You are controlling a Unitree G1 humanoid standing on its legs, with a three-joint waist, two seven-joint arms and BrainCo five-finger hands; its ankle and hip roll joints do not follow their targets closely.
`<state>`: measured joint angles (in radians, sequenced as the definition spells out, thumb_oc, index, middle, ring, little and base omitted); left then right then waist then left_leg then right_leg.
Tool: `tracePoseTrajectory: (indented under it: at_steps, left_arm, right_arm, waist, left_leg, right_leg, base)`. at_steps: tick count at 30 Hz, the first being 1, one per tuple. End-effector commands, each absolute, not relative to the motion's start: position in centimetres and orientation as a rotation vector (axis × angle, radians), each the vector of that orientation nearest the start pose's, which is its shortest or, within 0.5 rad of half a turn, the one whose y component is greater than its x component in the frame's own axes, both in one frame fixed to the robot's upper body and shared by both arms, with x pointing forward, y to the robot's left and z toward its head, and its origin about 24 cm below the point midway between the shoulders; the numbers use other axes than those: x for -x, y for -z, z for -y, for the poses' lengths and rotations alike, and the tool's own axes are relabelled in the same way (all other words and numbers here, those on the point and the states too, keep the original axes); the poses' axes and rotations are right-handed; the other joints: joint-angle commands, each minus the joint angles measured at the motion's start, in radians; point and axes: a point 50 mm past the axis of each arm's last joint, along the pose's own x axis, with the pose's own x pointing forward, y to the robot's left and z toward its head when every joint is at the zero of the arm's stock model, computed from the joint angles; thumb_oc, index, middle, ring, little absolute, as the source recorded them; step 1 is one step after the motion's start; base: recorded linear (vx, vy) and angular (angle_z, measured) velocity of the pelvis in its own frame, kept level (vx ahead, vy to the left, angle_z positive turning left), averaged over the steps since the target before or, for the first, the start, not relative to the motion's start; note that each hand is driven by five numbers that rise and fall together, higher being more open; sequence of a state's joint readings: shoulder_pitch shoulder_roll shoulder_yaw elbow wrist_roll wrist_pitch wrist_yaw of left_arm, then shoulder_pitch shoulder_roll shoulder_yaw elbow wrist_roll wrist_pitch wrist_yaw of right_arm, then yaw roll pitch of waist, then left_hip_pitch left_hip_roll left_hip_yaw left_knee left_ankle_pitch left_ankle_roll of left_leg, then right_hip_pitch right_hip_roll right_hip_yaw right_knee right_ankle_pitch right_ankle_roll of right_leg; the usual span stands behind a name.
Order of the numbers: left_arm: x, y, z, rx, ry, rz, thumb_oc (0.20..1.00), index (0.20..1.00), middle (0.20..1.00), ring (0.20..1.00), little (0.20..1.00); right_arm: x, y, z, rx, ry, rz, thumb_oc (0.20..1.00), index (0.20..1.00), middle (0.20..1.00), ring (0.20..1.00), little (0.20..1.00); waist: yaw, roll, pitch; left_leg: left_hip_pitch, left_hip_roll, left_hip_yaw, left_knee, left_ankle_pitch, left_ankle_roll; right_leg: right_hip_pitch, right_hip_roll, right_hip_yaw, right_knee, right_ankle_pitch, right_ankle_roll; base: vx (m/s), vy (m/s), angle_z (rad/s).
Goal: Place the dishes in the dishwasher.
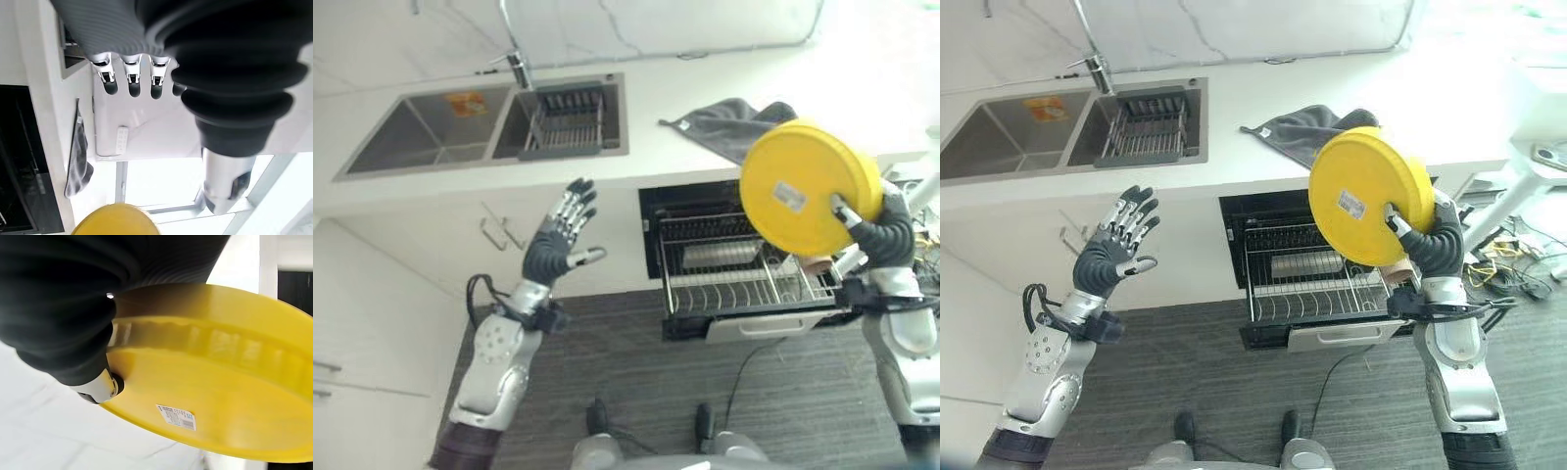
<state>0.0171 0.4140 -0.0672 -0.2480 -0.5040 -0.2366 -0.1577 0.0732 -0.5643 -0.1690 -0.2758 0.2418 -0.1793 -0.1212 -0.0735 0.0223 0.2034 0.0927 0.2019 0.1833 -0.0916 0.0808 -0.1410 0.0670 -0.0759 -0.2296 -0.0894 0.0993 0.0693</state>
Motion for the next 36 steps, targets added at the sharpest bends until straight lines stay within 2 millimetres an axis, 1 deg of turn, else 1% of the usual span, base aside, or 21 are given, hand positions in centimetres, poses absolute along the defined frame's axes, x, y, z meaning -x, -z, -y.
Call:
tracePoseTrajectory:
  at_steps: [1, 2, 3, 6, 10, 13, 15, 18, 19, 22, 23, 24, 25, 26, 27, 28, 29, 30, 31, 33, 36]
  left_arm:
    - [-23.0, -14.2, -19.9, 0.06, 0.288, 0.494, 1.0, 1.0, 1.0, 1.0, 1.0]
    - [-23.0, -14.2, -20.1, 0.065, 0.284, 0.491, 1.0, 1.0, 1.0, 1.0, 1.0]
    - [-22.9, -14.2, -20.3, 0.062, 0.282, 0.49, 1.0, 1.0, 1.0, 1.0, 1.0]
    - [-22.8, -14.1, -20.5, 0.057, 0.276, 0.481, 1.0, 1.0, 1.0, 1.0, 1.0]
    - [-22.5, -13.9, -21.4, 0.046, 0.252, 0.47, 1.0, 1.0, 1.0, 1.0, 1.0]
    - [-22.5, -13.4, -21.8, 0.047, 0.227, 0.446, 1.0, 1.0, 1.0, 1.0, 1.0]
    - [-22.4, -13.2, -22.3, 0.017, 0.176, 0.44, 1.0, 1.0, 1.0, 1.0, 1.0]
    - [-22.4, -12.5, -23.0, 0.036, 0.097, 0.411, 1.0, 1.0, 1.0, 1.0, 1.0]
    - [-22.6, -11.6, -23.6, 0.059, 0.035, 0.364, 1.0, 1.0, 1.0, 1.0, 1.0]
    - [-22.5, -10.2, -24.3, 0.074, -0.036, 0.296, 1.0, 1.0, 1.0, 1.0, 1.0]
    - [-22.3, -8.3, -25.1, 0.072, -0.102, 0.201, 1.0, 1.0, 1.0, 1.0, 1.0]
    - [-22.1, -7.2, -25.5, 0.072, -0.136, 0.144, 1.0, 1.0, 1.0, 1.0, 1.0]
    - [-21.7, -5.5, -26.0, 0.067, -0.171, 0.061, 1.0, 1.0, 1.0, 1.0, 1.0]
    - [-21.1, -3.6, -26.5, 0.074, -0.212, -0.027, 1.0, 1.0, 1.0, 1.0, 1.0]
    - [-20.1, -1.1, -27.2, 0.066, -0.257, -0.139, 1.0, 1.0, 1.0, 1.0, 1.0]
    - [-18.2, 2.5, -28.2, 0.06, -0.319, -0.324, 1.0, 1.0, 1.0, 1.0, 1.0]
    - [-17.0, 4.3, -28.6, 0.095, -0.362, -0.423, 1.0, 1.0, 1.0, 1.0, 1.0]
    - [-15.4, 6.6, -28.9, 0.135, -0.419, -0.55, 1.0, 1.0, 1.0, 1.0, 1.0]
    - [-12.8, 9.2, -29.3, 0.203, -0.507, -0.707, 1.0, 1.0, 1.0, 1.0, 1.0]
    - [-10.9, 10.9, -29.4, 0.216, -0.562, -0.82, 1.0, 1.0, 1.0, 1.0, 1.0]
    - [-9.2, 12.1, -29.8, 0.214, -0.616, -0.912, 1.0, 1.0, 1.0, 1.0, 1.0]
  right_arm:
    - [-22.4, -19.4, 24.4, 0.437, 0.111, 0.674, 0.2, 0.2, 0.2, 0.2, 0.2]
    - [-22.5, -19.3, 24.5, 0.471, 0.117, 0.666, 0.2, 0.2, 0.2, 0.2, 0.2]
    - [-22.7, -19.1, 24.6, 0.571, 0.136, 0.667, 0.2, 0.2, 0.2, 0.2, 0.2]
    - [-23.0, -19.2, 24.6, 0.756, 0.151, 0.679, 0.2, 0.2, 0.2, 0.2, 0.2]
    - [-23.6, -19.3, 25.2, 1.104, 0.162, 0.668, 0.2, 0.2, 0.2, 0.2, 0.2]
    - [-24.1, -18.9, 25.5, 1.214, 0.127, 0.628, 0.2, 0.2, 0.2, 0.2, 0.2]
    - [-24.5, -18.4, 25.6, 1.299, 0.096, 0.603, 0.2, 0.2, 0.2, 0.2, 0.2]
    - [-24.9, -17.8, 25.8, 1.39, 0.065, 0.57, 0.2, 0.2, 0.2, 0.2, 0.2]
    - [-25.2, -17.1, 26.1, 1.41, 0.05, 0.541, 0.2, 0.2, 0.2, 0.2, 0.2]
    - [-25.3, -16.5, 26.3, 1.428, 0.026, 0.515, 0.2, 0.2, 0.2, 0.2, 0.2]
    - [-25.5, -15.9, 26.4, 1.45, -0.002, 0.494, 0.2, 0.2, 0.2, 0.2, 0.2]
    - [-25.6, -15.6, 26.4, 1.466, -0.017, 0.486, 0.2, 0.2, 0.2, 0.2, 0.2]
    - [-25.7, -15.4, 26.5, 1.478, -0.03, 0.478, 0.2, 0.2, 0.2, 0.2, 0.2]
    - [-25.8, -15.1, 26.5, 1.484, -0.042, 0.47, 0.2, 0.2, 0.2, 0.2, 0.2]
    - [-26.0, -14.9, 26.5, 1.492, -0.055, 0.46, 0.2, 0.2, 0.2, 0.2, 0.2]
    - [-26.3, -14.7, 26.5, 1.504, -0.076, 0.45, 0.2, 0.2, 0.2, 0.2, 0.2]
    - [-26.4, -14.6, 26.5, 1.507, -0.086, 0.445, 0.2, 0.2, 0.2, 0.2, 0.2]
    - [-26.5, -14.5, 26.4, 1.514, -0.098, 0.439, 0.2, 0.2, 0.2, 0.2, 0.2]
    - [-26.7, -14.1, 26.3, 1.52, -0.121, 0.424, 0.2, 0.2, 0.2, 0.2, 0.2]
    - [-26.9, -13.5, 26.1, 1.528, -0.149, 0.404, 0.2, 0.2, 0.2, 0.2, 0.2]
    - [-27.2, -12.7, 26.4, 1.533, -0.188, 0.349, 0.2, 0.2, 0.2, 0.2, 0.2]
  waist:
    - [0.041, -0.055, -0.04]
    - [0.045, -0.058, -0.04]
    - [0.053, -0.061, -0.042]
    - [0.066, -0.067, -0.044]
    - [0.095, -0.08, -0.046]
    - [0.108, -0.082, -0.053]
    - [0.118, -0.082, -0.059]
    - [0.129, -0.083, -0.063]
    - [0.137, -0.086, -0.064]
    - [0.144, -0.088, -0.066]
    - [0.151, -0.088, -0.068]
    - [0.154, -0.087, -0.069]
    - [0.16, -0.085, -0.071]
    - [0.164, -0.084, -0.072]
    - [0.17, -0.082, -0.076]
    - [0.175, -0.078, -0.081]
    - [0.175, -0.076, -0.083]
    - [0.176, -0.074, -0.086]
    - [0.176, -0.072, -0.093]
    - [0.173, -0.069, -0.099]
    - [0.17, -0.066, -0.105]
  left_leg:
    - [-0.004, 0.001, 0.026, 0.008, -0.054, 0.027]
    - [-0.003, -0.001, 0.024, 0.011, -0.059, 0.029]
    - [-0.002, -0.002, 0.026, 0.015, -0.063, 0.032]
    - [-0.003, -0.001, 0.029, 0.021, -0.065, 0.034]
    - [-0.027, 0.004, 0.006, 0.058, -0.074, 0.033]
    - [-0.02, 0.009, 0.0, 0.027, -0.059, 0.028]
    - [-0.018, 0.012, -0.004, 0.008, -0.051, 0.023]
    - [-0.032, 0.018, -0.013, 0.004, -0.047, 0.016]
    - [-0.04, 0.016, -0.02, 0.004, -0.048, 0.016]
    - [-0.04, 0.015, -0.024, 0.004, -0.047, 0.015]
    - [-0.04, 0.015, -0.026, 0.004, -0.047, 0.016]
    - [-0.04, 0.014, -0.028, 0.004, -0.047, 0.015]
    - [-0.041, 0.014, -0.03, 0.004, -0.047, 0.015]
    - [-0.041, 0.015, -0.031, 0.004, -0.046, 0.015]
    - [-0.042, 0.014, -0.034, 0.004, -0.046, 0.015]
    - [-0.04, 0.014, -0.034, 0.004, -0.045, 0.014]
    - [-0.04, 0.014, -0.034, 0.004, -0.044, 0.014]
    - [-0.04, 0.015, -0.034, 0.004, -0.043, 0.013]
    - [-0.036, 0.015, -0.03, 0.004, -0.044, 0.013]
    - [-0.032, 0.015, -0.026, 0.004, -0.046, 0.011]
    - [-0.024, 0.017, -0.018, 0.004, -0.051, 0.01]
  right_leg:
    - [0.032, -0.128, 0.003, 0.016, -0.066, 0.117]
    - [0.034, -0.129, 0.005, 0.019, -0.069, 0.118]
    - [0.038, -0.131, 0.005, 0.024, -0.074, 0.119]
    - [0.046, -0.13, 0.003, 0.029, -0.081, 0.119]
    - [0.058, -0.119, 0.007, 0.046, -0.098, 0.113]
    - [0.07, -0.114, -0.003, 0.027, -0.09, 0.118]
    - [0.076, -0.113, -0.016, 0.007, -0.08, 0.121]
    - [0.072, -0.114, -0.033, 0.002, -0.076, 0.124]
    - [0.071, -0.114, -0.044, 0.002, -0.075, 0.126]
    - [0.072, -0.114, -0.051, 0.002, -0.075, 0.126]
    - [0.075, -0.116, -0.058, 0.002, -0.077, 0.126]
    - [0.076, -0.117, -0.06, 0.002, -0.078, 0.126]
    - [0.078, -0.119, -0.063, 0.002, -0.08, 0.127]
    - [0.08, -0.12, -0.066, 0.002, -0.081, 0.128]
    - [0.081, -0.12, -0.068, 0.002, -0.082, 0.129]
    - [0.082, -0.121, -0.071, 0.002, -0.083, 0.13]
    - [0.083, -0.121, -0.071, 0.002, -0.084, 0.13]
    - [0.084, -0.122, -0.072, 0.002, -0.085, 0.132]
    - [0.085, -0.124, -0.073, 0.002, -0.087, 0.134]
    - [0.085, -0.126, -0.073, 0.002, -0.09, 0.135]
    - [0.089, -0.128, -0.077, 0.002, -0.094, 0.138]
  base:
    - [0.08, 0.076, 0.11]
    - [0.08, 0.065, 0.07]
    - [0.07, 0.031, 0.08]
    - [0.06, -0.009, -0.01]
    - [0.05, -0.047, 0.03]
    - [0.04, -0.045, 0.0]
    - [0.02, -0.051, 0.02]
    - [-0.02, -0.049, 0.09]
    - [-0.03, -0.054, 0.22]
    - [0.0, -0.032, 0.25]
    - [0.01, -0.026, 0.21]
    - [0.02, -0.024, 0.13]
    - [0.02, -0.012, 0.06]
    - [0.0, 0.0, 0.0]
    - [0.04, 0.006, 0.03]
    - [0.04, 0.014, 0.0]
    - [0.04, 0.025, 0.0]
    - [0.05, 0.044, 0.0]
    - [0.06, 0.052, 0.04]
    - [0.06, 0.051, 0.04]
    - [0.06, 0.036, 0.02]
